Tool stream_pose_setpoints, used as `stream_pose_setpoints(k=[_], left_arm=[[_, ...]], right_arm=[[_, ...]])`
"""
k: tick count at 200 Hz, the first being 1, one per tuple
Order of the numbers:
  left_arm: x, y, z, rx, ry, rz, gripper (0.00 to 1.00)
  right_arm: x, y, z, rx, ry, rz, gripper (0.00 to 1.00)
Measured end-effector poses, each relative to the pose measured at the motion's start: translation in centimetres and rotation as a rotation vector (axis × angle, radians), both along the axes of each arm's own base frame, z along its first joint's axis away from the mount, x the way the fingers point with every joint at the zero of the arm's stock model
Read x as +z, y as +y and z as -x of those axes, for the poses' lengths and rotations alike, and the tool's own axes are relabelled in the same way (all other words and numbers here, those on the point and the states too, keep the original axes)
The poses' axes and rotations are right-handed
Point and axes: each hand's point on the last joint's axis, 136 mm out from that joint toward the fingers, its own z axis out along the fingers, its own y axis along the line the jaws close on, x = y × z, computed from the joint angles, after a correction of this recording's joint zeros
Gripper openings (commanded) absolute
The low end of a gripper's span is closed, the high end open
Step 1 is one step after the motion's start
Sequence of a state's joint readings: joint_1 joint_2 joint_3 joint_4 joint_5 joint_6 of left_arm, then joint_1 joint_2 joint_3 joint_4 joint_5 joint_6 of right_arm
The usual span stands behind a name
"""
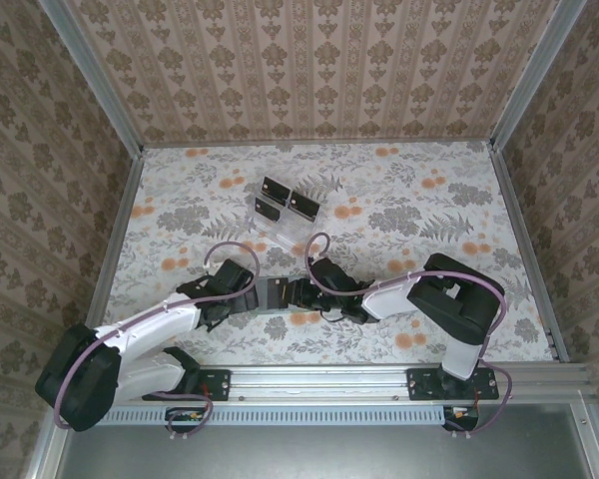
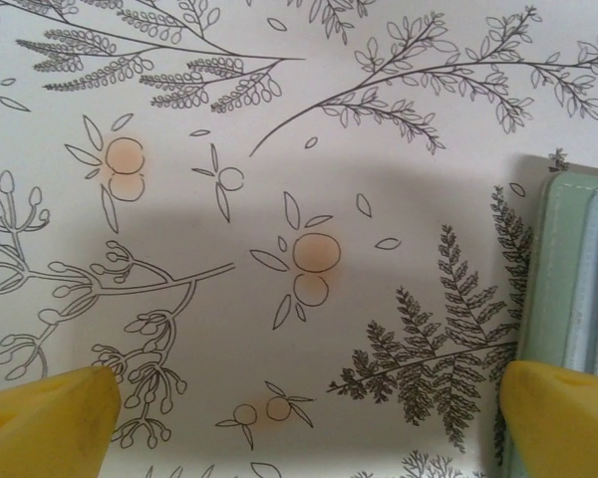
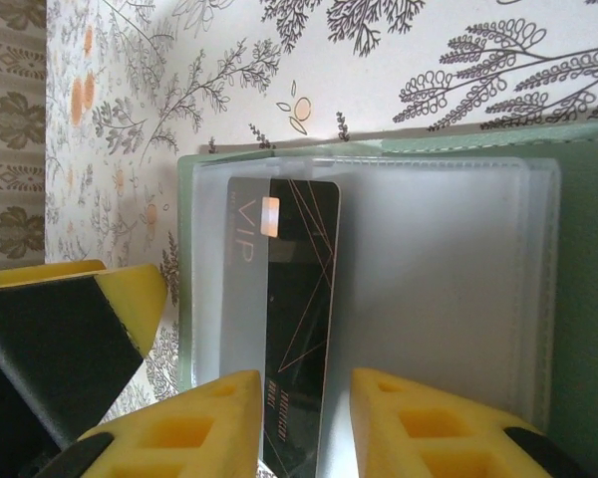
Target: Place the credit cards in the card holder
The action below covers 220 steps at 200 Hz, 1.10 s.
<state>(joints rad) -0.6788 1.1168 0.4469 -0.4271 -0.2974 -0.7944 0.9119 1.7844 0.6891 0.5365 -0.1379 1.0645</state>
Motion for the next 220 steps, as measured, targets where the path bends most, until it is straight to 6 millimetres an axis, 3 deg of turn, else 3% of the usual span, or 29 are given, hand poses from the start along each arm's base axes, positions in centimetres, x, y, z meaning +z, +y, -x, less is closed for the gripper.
stream_pose_setpoints(k=[42,101,220], left_arm=[[0.0,0.3,0.0,0.016,0.003,0.000,1.00],[-0.8,0.2,0.0,0.016,0.024,-0.004,1.00],[-1.1,0.3,0.0,0.018,0.022,-0.010,1.00]], right_arm=[[-0.6,0.1,-0.1,0.021,0.011,0.028,0.13],[-1.0,0.5,-0.2,0.040,0.027,0.045,0.03],[-0.3,2.5,-0.8,0.082,0.043,0.028,0.00]])
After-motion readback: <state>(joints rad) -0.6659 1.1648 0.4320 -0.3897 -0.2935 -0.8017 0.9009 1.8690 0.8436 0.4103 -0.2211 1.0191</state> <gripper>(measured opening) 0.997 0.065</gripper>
